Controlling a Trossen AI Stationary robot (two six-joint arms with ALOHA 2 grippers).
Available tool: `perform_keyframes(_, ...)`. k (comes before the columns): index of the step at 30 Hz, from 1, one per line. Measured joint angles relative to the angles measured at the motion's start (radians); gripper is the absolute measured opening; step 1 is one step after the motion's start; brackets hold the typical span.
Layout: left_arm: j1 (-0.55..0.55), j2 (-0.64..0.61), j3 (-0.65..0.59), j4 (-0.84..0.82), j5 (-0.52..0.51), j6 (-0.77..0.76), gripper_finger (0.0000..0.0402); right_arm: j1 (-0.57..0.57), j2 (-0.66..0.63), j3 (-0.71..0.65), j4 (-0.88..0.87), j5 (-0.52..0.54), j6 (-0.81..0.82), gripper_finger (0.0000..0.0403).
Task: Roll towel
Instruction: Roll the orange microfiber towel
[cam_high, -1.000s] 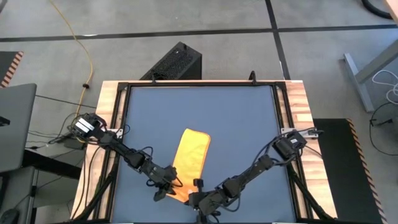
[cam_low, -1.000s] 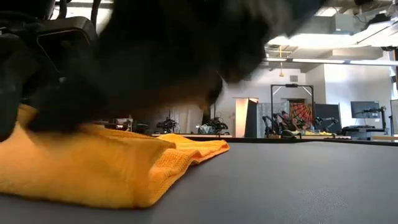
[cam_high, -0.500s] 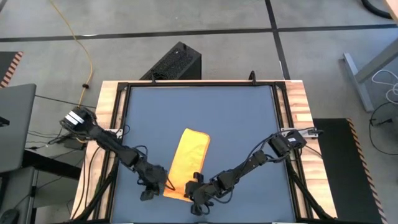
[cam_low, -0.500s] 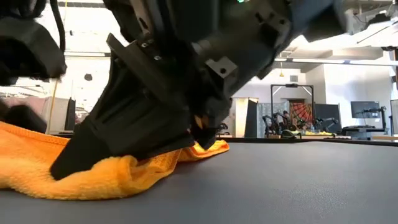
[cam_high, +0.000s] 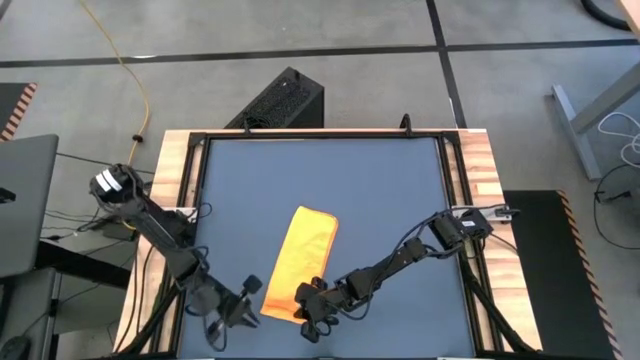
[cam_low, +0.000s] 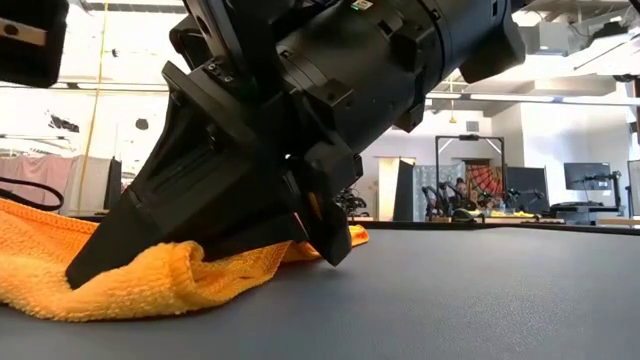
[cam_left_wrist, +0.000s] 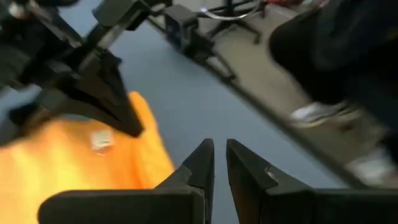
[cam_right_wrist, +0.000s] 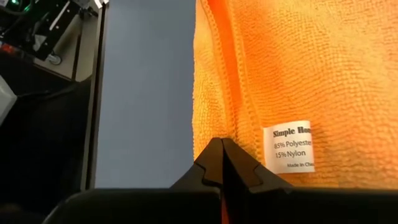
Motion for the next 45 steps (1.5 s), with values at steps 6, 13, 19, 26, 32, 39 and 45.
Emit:
perform_keyframes(6, -0.004, 0.101, 0.0, 0.019, -0.064, 0.09, 0.0065, 0.0, 0.0, 0.0, 0.004, 0.001, 0.017, 0.002)
perform_keyframes(13, 0.029, 0.17, 0.02, 0.026, -0.065, 0.093, 0.0156, 0.0, 0.0, 0.0, 0.005, 0.001, 0.036, 0.002)
perform_keyframes(19, 0.053, 0.185, 0.023, -0.047, -0.07, 0.079, 0.0204, 0.004, 0.001, 0.0, 0.008, 0.005, 0.055, 0.002)
perform_keyframes(26, 0.064, 0.184, 0.024, -0.125, -0.049, 0.003, 0.0202, 0.006, 0.001, 0.0, 0.016, 0.011, 0.076, 0.002)
perform_keyframes(32, 0.088, 0.183, 0.024, -0.132, 0.016, -0.008, 0.0161, 0.006, -0.012, -0.001, 0.018, 0.006, 0.085, 0.002)
perform_keyframes(39, 0.115, 0.183, 0.024, -0.146, 0.026, -0.062, 0.0069, 0.006, -0.069, -0.002, -0.012, -0.002, 0.018, 0.0021)
perform_keyframes(45, 0.136, 0.183, 0.024, -0.175, 0.063, -0.118, 0.0007, 0.015, -0.094, 0.0, 0.012, 0.009, -0.097, 0.0021)
